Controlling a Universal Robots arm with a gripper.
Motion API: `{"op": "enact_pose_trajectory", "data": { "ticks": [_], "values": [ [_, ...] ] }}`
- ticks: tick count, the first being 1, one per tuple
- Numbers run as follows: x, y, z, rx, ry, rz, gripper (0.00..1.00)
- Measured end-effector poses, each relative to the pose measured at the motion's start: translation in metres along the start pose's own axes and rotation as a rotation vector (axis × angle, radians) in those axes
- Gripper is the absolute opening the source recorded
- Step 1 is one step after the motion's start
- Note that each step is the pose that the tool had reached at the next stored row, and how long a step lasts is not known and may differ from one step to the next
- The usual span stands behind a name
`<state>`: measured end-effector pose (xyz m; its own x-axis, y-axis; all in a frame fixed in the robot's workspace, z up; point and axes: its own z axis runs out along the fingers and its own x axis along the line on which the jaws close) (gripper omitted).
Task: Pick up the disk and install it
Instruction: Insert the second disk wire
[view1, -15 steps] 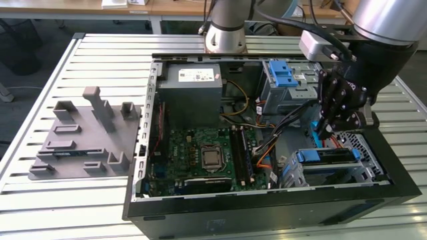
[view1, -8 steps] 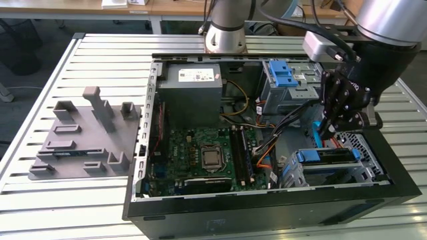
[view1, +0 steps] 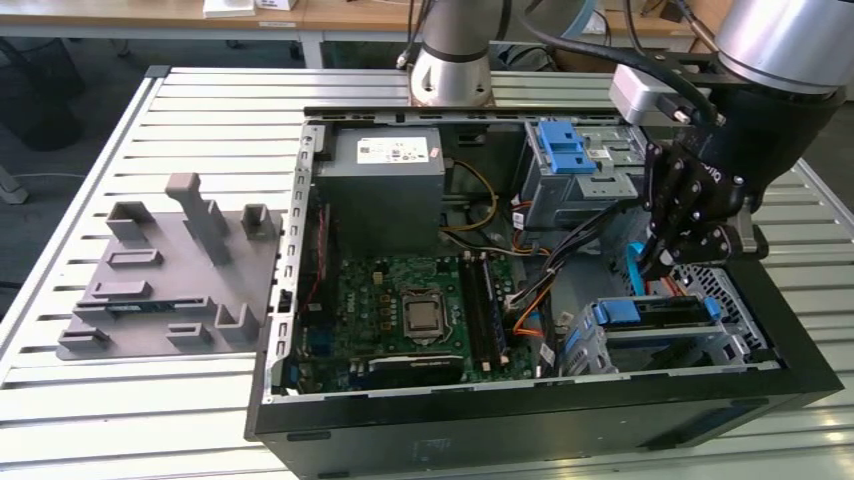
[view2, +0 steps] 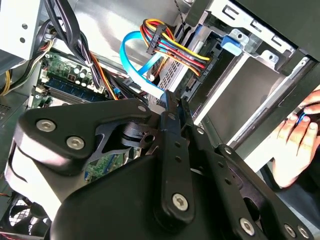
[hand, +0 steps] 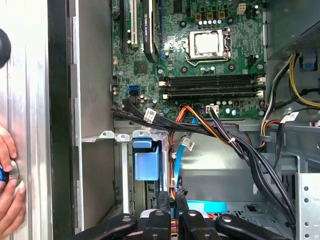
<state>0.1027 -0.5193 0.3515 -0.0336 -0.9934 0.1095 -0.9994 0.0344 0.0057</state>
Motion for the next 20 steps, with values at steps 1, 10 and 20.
{"op": "enact_pose_trajectory", "data": {
  "ticks": [1,10,20],
  "values": [
    [0.0,0.0,0.0001,0.0,-0.0002,0.0,0.16],
    [-0.0001,0.0,0.0005,0.0119,0.0078,0.001,0.23],
    [-0.0001,-0.001,0.0007,0.0158,0.0106,0.002,0.16]
  ]
}}
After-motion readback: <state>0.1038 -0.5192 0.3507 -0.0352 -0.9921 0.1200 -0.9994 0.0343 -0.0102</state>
